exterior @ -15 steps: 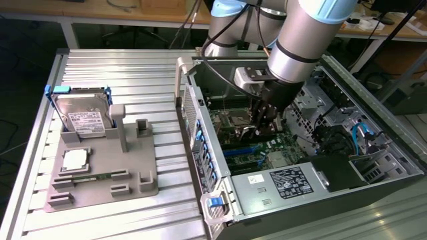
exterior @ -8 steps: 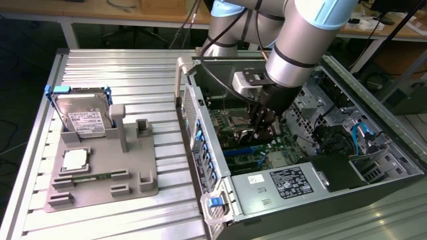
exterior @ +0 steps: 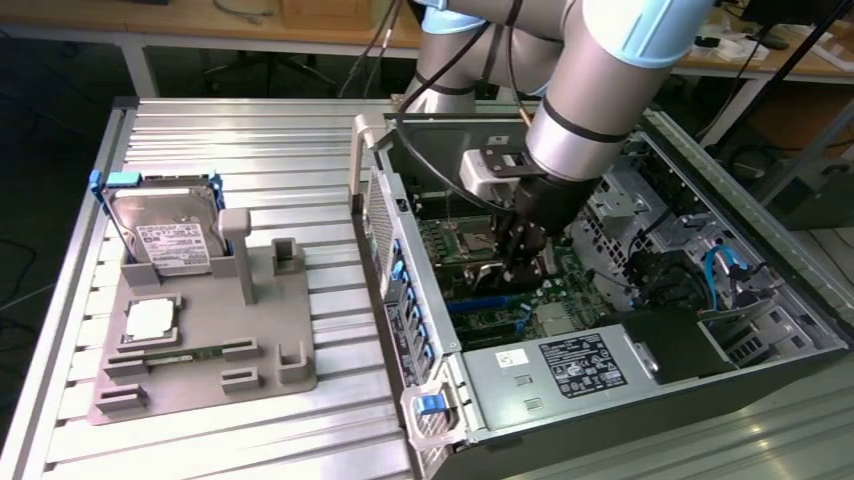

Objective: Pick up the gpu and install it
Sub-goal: 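Insert the gpu into the slot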

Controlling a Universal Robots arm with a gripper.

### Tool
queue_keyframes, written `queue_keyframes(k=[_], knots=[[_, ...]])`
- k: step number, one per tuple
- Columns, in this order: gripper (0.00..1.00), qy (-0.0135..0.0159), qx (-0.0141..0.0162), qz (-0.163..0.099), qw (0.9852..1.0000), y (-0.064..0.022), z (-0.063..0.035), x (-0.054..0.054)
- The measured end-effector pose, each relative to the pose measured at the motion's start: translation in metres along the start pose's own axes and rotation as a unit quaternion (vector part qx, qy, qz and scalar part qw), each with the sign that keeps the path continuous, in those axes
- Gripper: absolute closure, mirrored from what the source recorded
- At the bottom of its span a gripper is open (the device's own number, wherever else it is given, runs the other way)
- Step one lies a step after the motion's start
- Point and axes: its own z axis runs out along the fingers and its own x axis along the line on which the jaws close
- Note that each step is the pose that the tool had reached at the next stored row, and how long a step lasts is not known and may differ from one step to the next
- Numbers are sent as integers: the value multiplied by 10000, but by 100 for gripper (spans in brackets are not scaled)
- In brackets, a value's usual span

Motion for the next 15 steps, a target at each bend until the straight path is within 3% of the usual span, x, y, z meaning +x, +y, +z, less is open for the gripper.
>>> queue_keyframes(k=[15], knots=[[73, 5, 0, 0, 10000, 39, 126, 1]])
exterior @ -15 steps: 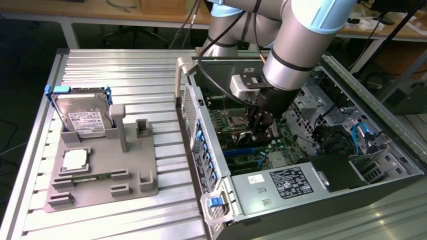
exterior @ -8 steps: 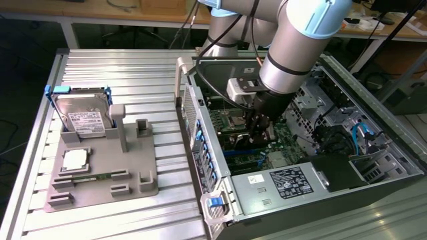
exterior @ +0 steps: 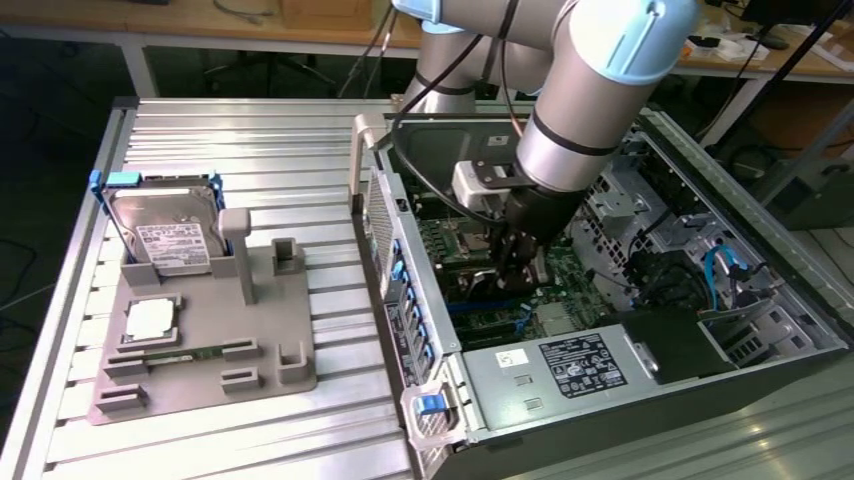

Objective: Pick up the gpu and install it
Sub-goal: 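Insert the gpu into the slot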

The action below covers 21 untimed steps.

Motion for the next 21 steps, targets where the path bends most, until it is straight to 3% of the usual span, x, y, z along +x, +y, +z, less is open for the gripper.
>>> queue_keyframes(k=[21], knots=[[73, 6, -1, 1, 10000, 41, 160, 1]])
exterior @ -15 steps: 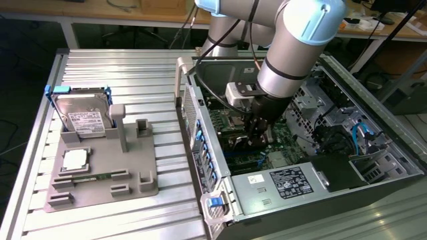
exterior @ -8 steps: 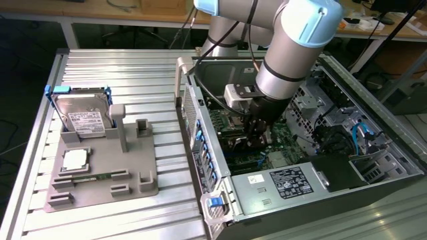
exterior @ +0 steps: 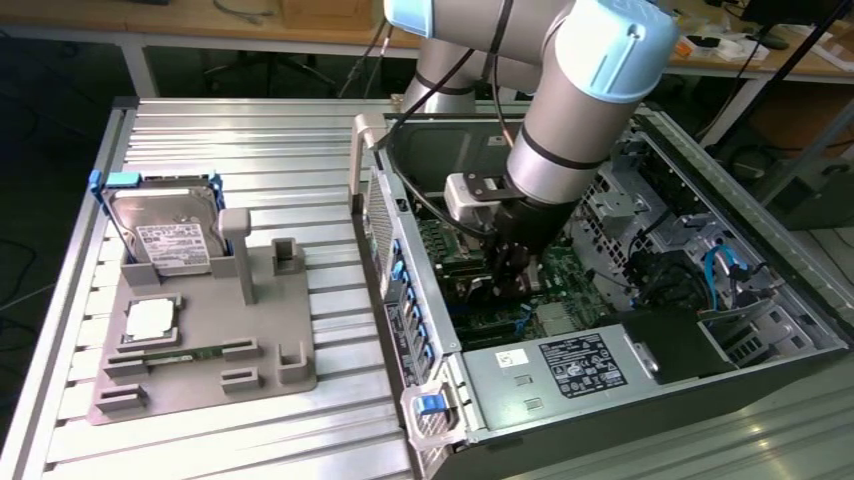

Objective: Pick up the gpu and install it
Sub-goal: 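Insert the gpu into the slot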

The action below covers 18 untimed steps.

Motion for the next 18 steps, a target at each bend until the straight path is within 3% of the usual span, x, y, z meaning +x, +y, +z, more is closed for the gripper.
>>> queue_keyframes(k=[9, 11, 14, 15, 18], knots=[[72, -8, 4, 0, 10000, 0, 9, -2], [60, -1, 0, 0, 10000, 0, 2, 0], [54, -2, 1, 0, 10000, 0, 3, 0], [47, -2, 1, -1, 10000, 0, 3, 0], [47, -2, 1, 0, 10000, 0, 3, 0]])
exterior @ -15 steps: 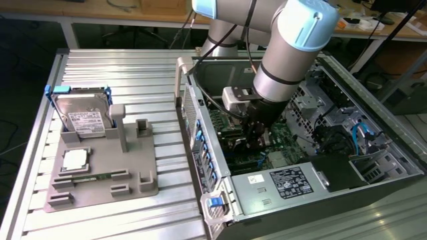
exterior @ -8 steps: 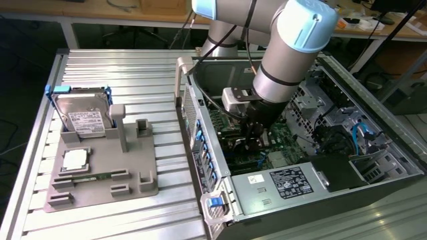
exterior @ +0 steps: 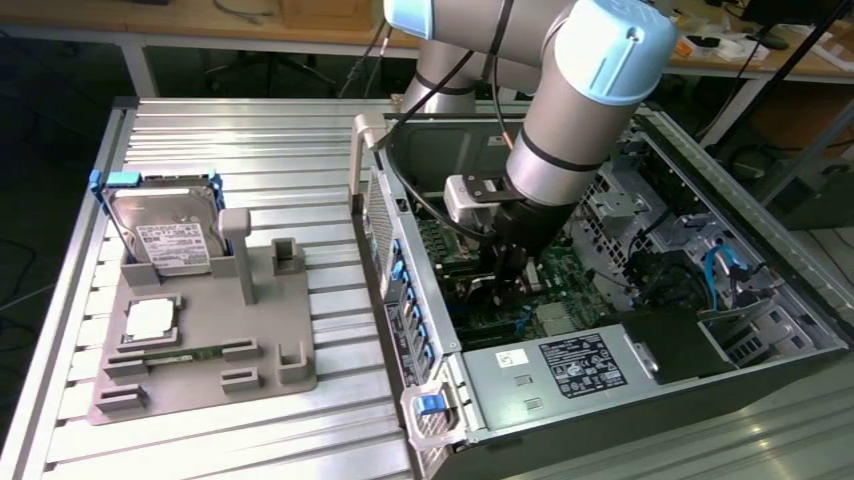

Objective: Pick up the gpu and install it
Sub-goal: 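Insert the gpu into the slot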

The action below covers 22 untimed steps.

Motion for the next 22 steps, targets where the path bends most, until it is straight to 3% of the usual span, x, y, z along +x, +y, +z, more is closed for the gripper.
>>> queue_keyframes(k=[22], knots=[[47, 0, 0, 0, 10000, 0, 0, 0]])
